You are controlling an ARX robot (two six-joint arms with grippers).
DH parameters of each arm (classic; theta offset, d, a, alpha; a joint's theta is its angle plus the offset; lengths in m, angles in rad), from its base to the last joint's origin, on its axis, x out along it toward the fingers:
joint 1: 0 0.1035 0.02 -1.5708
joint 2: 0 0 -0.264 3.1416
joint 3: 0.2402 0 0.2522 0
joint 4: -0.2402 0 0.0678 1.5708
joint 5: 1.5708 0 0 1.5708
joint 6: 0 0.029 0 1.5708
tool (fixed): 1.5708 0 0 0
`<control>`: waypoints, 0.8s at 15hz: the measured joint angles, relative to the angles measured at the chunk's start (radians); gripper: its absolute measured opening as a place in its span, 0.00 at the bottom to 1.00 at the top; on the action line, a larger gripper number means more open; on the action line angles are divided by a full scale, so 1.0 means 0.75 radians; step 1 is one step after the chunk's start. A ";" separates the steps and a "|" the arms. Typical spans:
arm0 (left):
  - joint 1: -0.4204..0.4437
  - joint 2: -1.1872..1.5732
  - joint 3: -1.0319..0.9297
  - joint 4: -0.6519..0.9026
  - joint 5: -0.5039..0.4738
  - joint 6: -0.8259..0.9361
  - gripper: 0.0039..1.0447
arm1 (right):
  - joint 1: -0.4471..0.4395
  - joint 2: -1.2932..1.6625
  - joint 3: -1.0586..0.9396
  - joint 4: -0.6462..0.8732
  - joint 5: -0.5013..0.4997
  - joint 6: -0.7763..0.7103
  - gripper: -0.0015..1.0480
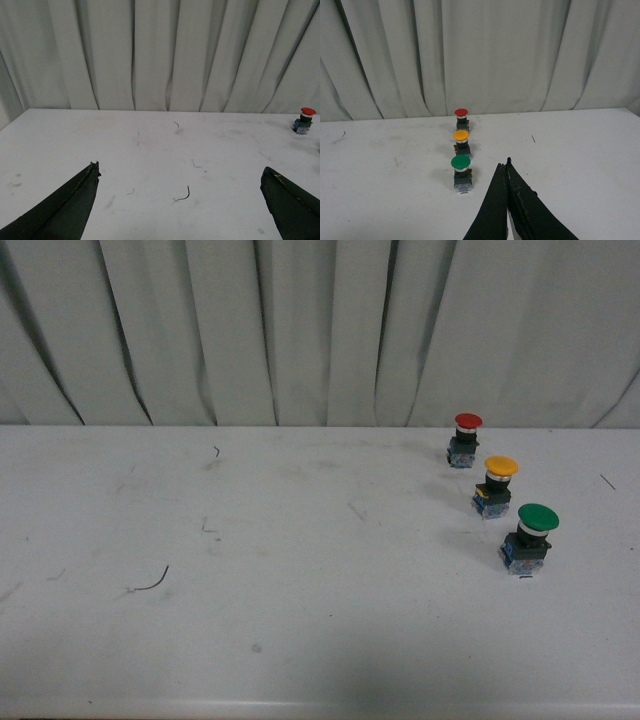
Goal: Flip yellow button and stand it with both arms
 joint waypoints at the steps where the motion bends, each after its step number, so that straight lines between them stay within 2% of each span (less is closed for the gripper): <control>1: 0.000 0.000 0.000 0.000 0.000 0.000 0.94 | 0.000 -0.048 0.000 -0.052 0.000 0.000 0.02; 3: 0.000 0.000 0.000 0.000 0.000 0.000 0.94 | 0.000 -0.079 0.000 -0.089 0.000 0.001 0.02; 4: 0.000 0.000 0.000 0.000 0.000 0.000 0.94 | 0.000 -0.198 0.001 -0.272 -0.004 0.001 0.02; 5: 0.000 0.000 0.000 0.000 -0.001 0.000 0.94 | 0.000 -0.270 0.001 -0.310 -0.003 0.000 0.02; 10: 0.000 0.000 0.000 0.001 0.000 0.000 0.94 | 0.000 -0.291 0.001 -0.304 -0.002 -0.001 0.02; 12: 0.000 0.000 0.000 0.000 0.000 0.000 0.94 | 0.000 -0.291 0.001 -0.305 -0.003 -0.002 0.17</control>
